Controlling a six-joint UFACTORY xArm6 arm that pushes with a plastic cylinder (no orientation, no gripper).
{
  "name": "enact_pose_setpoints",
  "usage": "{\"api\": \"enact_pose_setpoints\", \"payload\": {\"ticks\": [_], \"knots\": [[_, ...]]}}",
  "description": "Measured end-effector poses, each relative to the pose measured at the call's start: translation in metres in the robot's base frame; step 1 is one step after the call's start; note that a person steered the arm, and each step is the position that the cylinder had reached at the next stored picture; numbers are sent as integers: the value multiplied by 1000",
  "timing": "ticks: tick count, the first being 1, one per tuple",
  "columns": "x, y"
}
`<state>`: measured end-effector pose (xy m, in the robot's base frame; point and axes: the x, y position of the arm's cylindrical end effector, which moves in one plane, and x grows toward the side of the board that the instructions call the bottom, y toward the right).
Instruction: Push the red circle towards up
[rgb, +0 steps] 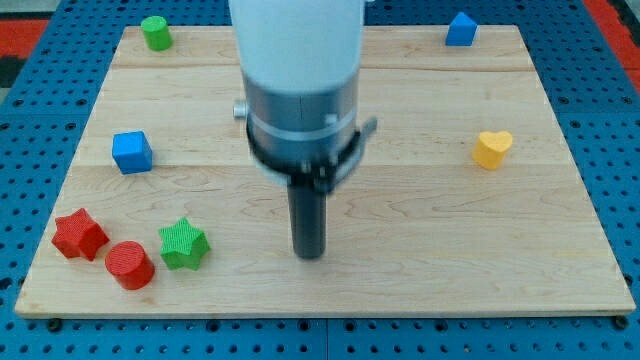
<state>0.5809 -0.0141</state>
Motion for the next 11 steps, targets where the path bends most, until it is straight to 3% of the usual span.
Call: {"api": "enact_pose_setpoints", "payload": {"ticks": [1,2,3,5,7,9,10,11], "knots": [[37,-29],[37,-64],[37,-141],[-8,-149],[35,-187],[-44,-196],[-65,-190],[-77,-219]]}}
